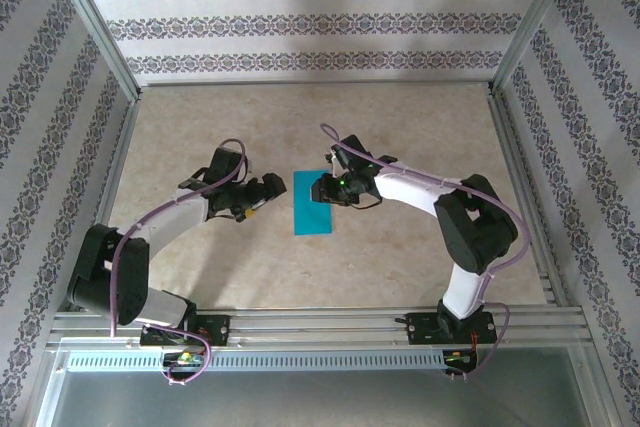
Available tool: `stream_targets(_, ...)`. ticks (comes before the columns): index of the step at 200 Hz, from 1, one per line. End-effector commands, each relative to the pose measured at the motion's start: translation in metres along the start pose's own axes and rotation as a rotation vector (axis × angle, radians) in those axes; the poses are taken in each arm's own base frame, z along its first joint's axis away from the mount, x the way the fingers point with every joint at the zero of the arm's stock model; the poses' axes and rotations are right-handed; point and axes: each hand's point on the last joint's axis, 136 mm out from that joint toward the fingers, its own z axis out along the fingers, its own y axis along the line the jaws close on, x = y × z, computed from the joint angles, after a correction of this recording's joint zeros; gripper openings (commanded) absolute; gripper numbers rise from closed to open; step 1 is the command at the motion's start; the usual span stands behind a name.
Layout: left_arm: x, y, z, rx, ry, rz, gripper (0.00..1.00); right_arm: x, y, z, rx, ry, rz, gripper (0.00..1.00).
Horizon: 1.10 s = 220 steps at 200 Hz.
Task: Fold a paper plane with a square sheet of paper (pick it up from the middle)
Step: Move the paper to the center of the table, then third fold the triangle at the center of the table.
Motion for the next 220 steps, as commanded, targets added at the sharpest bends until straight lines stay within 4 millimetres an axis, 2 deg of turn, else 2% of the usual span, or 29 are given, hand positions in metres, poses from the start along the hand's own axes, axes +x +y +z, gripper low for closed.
stream_targets(1,0.008,-0.011,0.012,0.035,0.03,-0.021,0.91,-0.004,-0.008,0.014,0.024,-0.01,0.082,0.38)
stream_targets(31,0.022,-0.011,0.027,0.032,0.086,-0.043,0.81,-0.004,-0.028,0.023,0.065,-0.004,0.13,0.39)
stream_targets(65,0.032,-0.012,0.038,0.034,0.127,-0.071,0.68,0.007,-0.045,0.035,0.081,0.045,0.18,0.39)
stream_targets(120,0.048,-0.007,0.05,0.029,0.184,-0.103,0.51,0.021,-0.069,0.041,0.127,0.095,0.23,0.39)
stream_targets(179,0.062,-0.009,0.068,0.031,0.255,-0.083,0.4,0.03,-0.081,0.043,0.156,0.125,0.251,0.39)
stream_targets(220,0.066,-0.006,0.073,-0.001,0.275,-0.053,0.38,0.032,-0.081,0.046,0.143,0.135,0.253,0.39)
